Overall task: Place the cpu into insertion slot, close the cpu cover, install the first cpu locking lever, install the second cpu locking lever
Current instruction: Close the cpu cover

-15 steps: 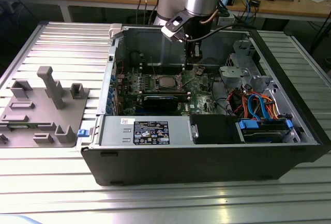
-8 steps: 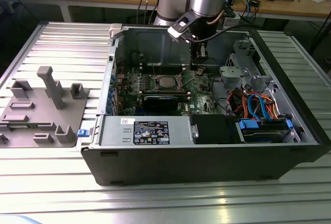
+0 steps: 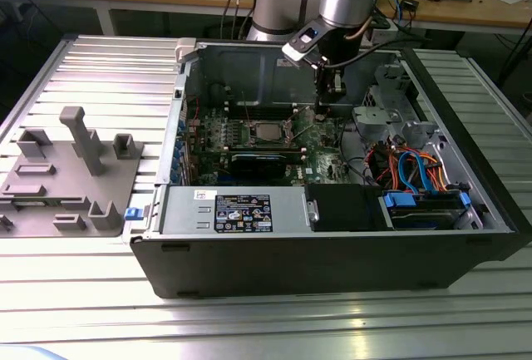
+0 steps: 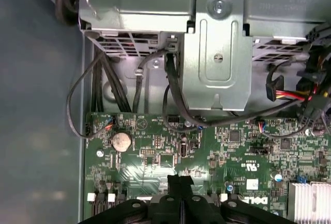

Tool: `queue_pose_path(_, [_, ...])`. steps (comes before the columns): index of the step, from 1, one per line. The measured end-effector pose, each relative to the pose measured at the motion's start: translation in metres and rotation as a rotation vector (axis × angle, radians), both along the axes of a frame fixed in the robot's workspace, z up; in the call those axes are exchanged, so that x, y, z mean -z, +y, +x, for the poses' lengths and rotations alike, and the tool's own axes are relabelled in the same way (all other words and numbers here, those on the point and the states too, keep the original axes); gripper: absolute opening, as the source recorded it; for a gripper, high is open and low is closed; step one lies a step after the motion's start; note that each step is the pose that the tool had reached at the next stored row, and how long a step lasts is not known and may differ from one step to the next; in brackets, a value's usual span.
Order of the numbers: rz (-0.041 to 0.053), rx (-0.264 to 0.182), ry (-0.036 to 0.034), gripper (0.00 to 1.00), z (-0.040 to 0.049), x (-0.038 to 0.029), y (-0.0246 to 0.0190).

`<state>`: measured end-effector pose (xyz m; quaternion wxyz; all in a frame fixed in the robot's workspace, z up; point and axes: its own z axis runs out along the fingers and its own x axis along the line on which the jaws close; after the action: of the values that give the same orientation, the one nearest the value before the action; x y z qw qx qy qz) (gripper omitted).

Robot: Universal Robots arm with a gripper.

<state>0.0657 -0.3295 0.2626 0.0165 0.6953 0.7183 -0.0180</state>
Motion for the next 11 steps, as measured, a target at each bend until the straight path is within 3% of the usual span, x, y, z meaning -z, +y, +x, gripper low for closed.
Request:
queue_pose_path(5, [-0.0005,0.000,0.0000,0.11,0.0049,0.0047,0.0001])
queue_pose_path(11, [-0.0002,0.000,0.0003,0.11,0.0034,0.0088,0.0001])
